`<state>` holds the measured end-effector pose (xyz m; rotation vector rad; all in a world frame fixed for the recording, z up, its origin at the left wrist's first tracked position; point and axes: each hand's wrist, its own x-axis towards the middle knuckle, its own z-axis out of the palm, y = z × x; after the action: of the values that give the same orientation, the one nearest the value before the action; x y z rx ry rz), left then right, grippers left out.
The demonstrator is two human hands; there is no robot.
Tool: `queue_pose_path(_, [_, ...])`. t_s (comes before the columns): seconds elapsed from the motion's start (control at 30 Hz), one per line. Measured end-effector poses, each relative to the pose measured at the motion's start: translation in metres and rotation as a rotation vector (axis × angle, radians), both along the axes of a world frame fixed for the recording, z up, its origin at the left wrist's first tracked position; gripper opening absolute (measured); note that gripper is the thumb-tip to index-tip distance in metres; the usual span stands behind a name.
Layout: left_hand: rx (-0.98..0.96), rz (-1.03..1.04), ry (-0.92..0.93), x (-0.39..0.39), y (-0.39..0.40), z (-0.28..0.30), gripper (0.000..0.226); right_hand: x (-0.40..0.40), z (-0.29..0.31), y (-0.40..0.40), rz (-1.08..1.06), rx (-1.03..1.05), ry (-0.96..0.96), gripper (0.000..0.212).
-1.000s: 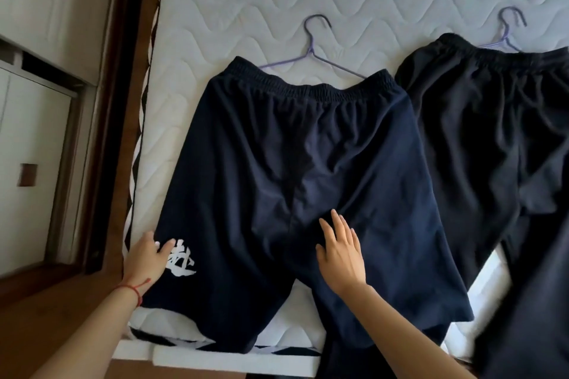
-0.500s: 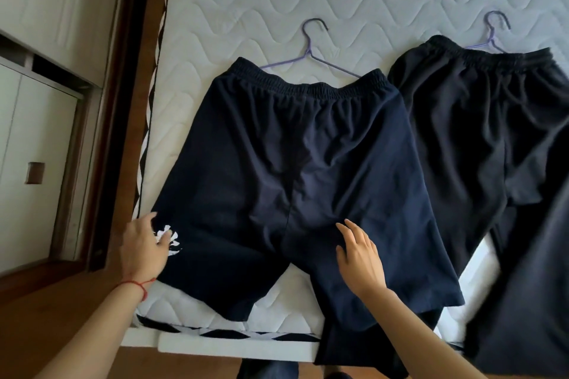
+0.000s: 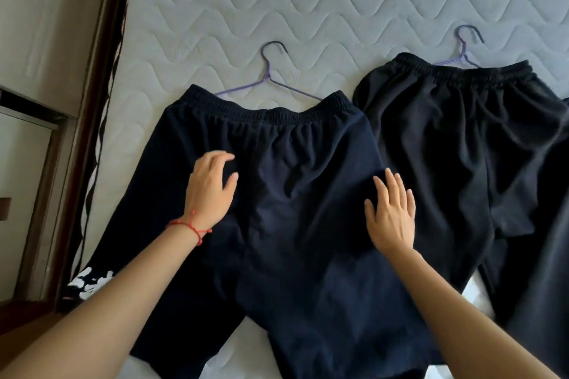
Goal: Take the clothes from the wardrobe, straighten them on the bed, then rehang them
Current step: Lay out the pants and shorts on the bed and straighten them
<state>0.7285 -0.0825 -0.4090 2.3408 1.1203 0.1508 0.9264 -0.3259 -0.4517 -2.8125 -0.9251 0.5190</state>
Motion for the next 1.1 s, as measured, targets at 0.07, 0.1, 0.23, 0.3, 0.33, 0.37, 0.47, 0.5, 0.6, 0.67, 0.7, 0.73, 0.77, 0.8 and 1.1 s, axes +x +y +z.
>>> queue_pose_path(0.07, [0.045,-0.01,0.003,0.037,0.019,-0.006,0.031,0.013,-0.013,-0.01,0.021,-0.016,0.017,0.061])
queue_pose_path(0.1, [0.071,-0.015,0.019,0.053,0.028,-0.008,0.031,0.016,-0.018,-0.013,0.043,-0.007,0.011,0.062])
queue_pose_path(0.23, [0.157,-0.047,0.119,0.112,0.06,-0.026,0.035,0.018,-0.036,-0.021,0.058,0.088,-0.064,0.053])
queue_pose_path(0.3, [0.22,-0.08,0.18,0.13,0.078,-0.038,0.038,0.018,-0.042,-0.021,0.05,0.127,-0.113,0.05])
queue_pose_path(0.33, [0.229,-0.07,0.213,0.136,0.086,-0.045,0.04,0.018,-0.044,-0.021,0.057,0.139,-0.143,0.049])
queue_pose_path(0.37, [0.218,-0.037,0.243,0.143,0.094,-0.05,0.041,0.02,-0.045,-0.021,0.068,0.154,-0.173,0.047])
queue_pose_path(0.47, [0.206,0.064,0.304,0.155,0.107,-0.061,0.039,0.035,-0.045,-0.016,0.065,0.241,-0.201,0.038])
queue_pose_path(0.5, [0.231,0.076,0.308,0.157,0.11,-0.063,0.035,0.045,-0.045,-0.014,0.06,0.28,-0.204,0.035])
queue_pose_path(0.6, [0.237,0.058,0.294,0.17,0.113,-0.063,0.026,0.092,-0.04,0.001,0.04,0.341,-0.243,0.031])
queue_pose_path(0.67, [0.194,0.039,0.28,0.179,0.115,-0.061,0.023,0.128,-0.035,0.018,-0.023,0.36,-0.241,0.034])
queue_pose_path(0.7, [0.17,0.03,0.274,0.183,0.116,-0.06,0.022,0.147,-0.031,0.029,-0.069,0.371,-0.219,0.036])
queue_pose_path(0.73, [0.146,0.019,0.27,0.185,0.116,-0.06,0.023,0.165,-0.027,0.041,-0.114,0.38,-0.191,0.038])
queue_pose_path(0.77, [0.12,0.007,0.263,0.188,0.116,-0.06,0.023,0.183,-0.023,0.054,-0.153,0.384,-0.166,0.037])
queue_pose_path(0.8, [0.096,-0.001,0.252,0.19,0.115,-0.06,0.023,0.2,-0.019,0.066,-0.186,0.381,-0.152,0.037])
queue_pose_path(1.1, [-0.068,0.025,0.043,0.214,0.108,-0.041,0.023,0.283,-0.014,0.137,-0.731,0.309,0.132,0.037])
